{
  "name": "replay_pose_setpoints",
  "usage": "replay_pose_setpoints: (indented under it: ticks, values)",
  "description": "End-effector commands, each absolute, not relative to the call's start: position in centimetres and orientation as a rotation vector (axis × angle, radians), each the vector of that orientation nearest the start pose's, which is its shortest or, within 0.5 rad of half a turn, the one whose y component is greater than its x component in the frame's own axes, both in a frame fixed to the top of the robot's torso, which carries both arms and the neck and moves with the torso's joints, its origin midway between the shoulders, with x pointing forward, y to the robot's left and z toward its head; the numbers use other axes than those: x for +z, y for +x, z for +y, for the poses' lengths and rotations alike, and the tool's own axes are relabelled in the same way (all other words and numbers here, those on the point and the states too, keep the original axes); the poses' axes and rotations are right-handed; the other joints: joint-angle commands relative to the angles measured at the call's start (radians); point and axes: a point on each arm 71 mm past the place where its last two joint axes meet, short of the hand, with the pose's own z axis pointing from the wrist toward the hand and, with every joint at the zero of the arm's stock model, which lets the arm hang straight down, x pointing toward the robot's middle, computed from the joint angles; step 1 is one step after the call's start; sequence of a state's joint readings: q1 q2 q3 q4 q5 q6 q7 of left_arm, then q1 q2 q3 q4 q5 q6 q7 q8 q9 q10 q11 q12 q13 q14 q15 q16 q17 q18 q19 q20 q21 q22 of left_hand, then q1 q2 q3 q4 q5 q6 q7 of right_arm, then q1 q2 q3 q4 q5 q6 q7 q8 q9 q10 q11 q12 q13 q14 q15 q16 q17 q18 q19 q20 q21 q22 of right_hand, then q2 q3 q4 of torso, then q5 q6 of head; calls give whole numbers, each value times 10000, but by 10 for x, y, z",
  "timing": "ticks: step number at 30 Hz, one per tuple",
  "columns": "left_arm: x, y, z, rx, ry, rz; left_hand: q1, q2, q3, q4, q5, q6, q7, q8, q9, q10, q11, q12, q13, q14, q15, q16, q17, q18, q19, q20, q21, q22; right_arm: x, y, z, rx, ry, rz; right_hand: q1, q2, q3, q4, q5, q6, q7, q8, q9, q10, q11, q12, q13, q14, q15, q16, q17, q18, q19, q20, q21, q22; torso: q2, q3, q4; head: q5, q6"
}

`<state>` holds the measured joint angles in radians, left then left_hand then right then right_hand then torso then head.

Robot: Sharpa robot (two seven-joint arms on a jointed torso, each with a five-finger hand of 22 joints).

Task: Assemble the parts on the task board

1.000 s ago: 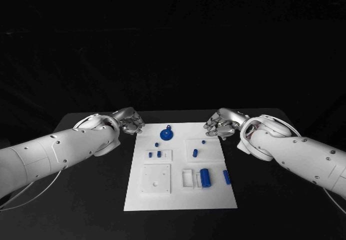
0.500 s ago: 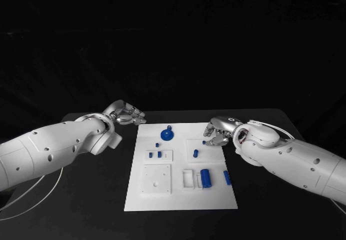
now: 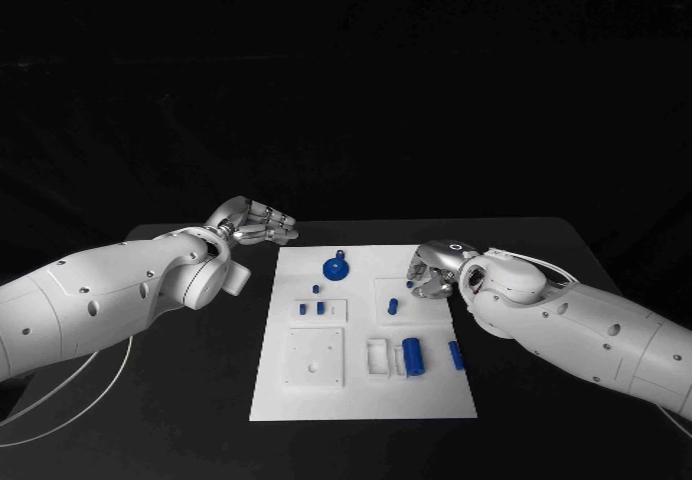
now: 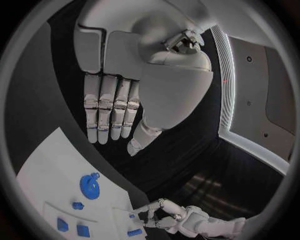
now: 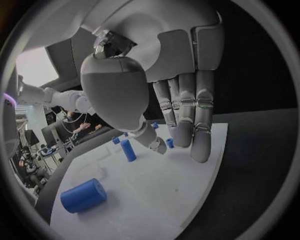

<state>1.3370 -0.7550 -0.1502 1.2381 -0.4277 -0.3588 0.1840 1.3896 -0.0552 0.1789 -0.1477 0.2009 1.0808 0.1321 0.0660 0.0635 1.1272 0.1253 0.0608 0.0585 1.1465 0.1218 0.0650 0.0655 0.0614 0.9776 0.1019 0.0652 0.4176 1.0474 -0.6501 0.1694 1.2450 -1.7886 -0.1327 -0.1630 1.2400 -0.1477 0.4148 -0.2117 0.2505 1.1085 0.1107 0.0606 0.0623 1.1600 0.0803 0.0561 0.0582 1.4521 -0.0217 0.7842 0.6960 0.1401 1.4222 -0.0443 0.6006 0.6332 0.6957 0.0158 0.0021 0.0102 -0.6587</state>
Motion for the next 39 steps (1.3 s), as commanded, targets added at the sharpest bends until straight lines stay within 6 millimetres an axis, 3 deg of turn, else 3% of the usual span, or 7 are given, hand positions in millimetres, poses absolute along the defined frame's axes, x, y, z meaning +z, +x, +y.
replay_pose_setpoints:
  ticks: [1,6,12,21,27,33,39]
  values:
    - [-161,549,251,-11020,-7544,15200,56,32,-24,-39,61,-38,31,-19,-7,-37,23,-10,-15,-53,-7,-42,-8,7,97,7,48,-132,-222,530,-186,3584,-3035,17176,35,14,328,-24,-250,31,-3,14,4,131,-30,15,-3,-52,-7,41,-11,94,42,4,-63,79,2,8,-3,-6,-4]
    - [-161,548,248,-11188,-7556,15233,45,67,-31,-72,72,-30,27,-19,-8,-25,26,-12,-16,-34,-16,-42,-8,13,170,-2,65,-352,-226,531,-181,3629,-3074,17149,-29,14,1152,-46,-737,56,-13,15,6,304,-71,16,-1,-61,-29,88,-8,83,20,-16,-54,269,2,9,3,-6,-12]
    - [-161,547,246,-11293,-7569,15268,33,82,-33,-89,77,-22,25,-20,-8,-27,26,-12,-16,-23,-19,-40,-7,9,186,-3,64,-446,-228,530,-176,3798,-3070,17080,-88,-7,1626,64,-898,112,-17,17,8,531,-130,20,5,-65,-67,137,6,51,3,-58,-52,520,-4,7,-1,12,-44]
    - [-161,547,246,-11358,-7606,15327,22,90,-36,-94,71,-16,23,-18,-7,-38,28,-11,-15,-15,-19,-40,-6,5,190,-4,63,-490,-229,530,-172,3934,-3101,17038,4,152,1825,148,-1285,448,-51,32,19,984,-255,30,20,-75,-129,188,44,-4,-20,-111,-40,794,-1,8,-9,31,-55]
    - [-161,546,245,-11393,-7604,15375,19,92,-45,-101,66,-13,24,-20,-8,-53,33,-13,-16,-7,-22,-37,-4,2,197,-5,65,-539,-231,529,-170,3890,-3225,17093,158,328,1772,80,-1492,968,-182,56,42,1533,-439,45,41,-82,-257,212,86,-67,-42,-226,46,1019,-3,7,-12,31,-71]
    - [-161,546,245,-11420,-7600,15418,19,92,-45,-101,66,-13,24,-20,-8,-53,33,-13,-16,-7,-22,-37,-4,2,197,-5,65,-539,-231,529,-169,3642,-3401,17020,318,487,1709,-154,-1538,1458,-280,34,57,2026,-582,38,55,-76,-364,192,110,-179,-114,-356,258,1419,-6,15,-18,18,-88]
    - [-162,546,245,-11449,-7590,15449,25,90,-56,-119,66,-3,20,-19,-7,-67,38,-11,-15,-14,-19,-41,-6,-3,199,-7,65,-588,-230,529,-169,3276,-3539,16747,342,494,2063,-353,-1912,1609,-319,25,47,2174,-614,37,56,-57,-411,167,143,-187,-229,-414,478,1944,-6,12,-21,17,-84]
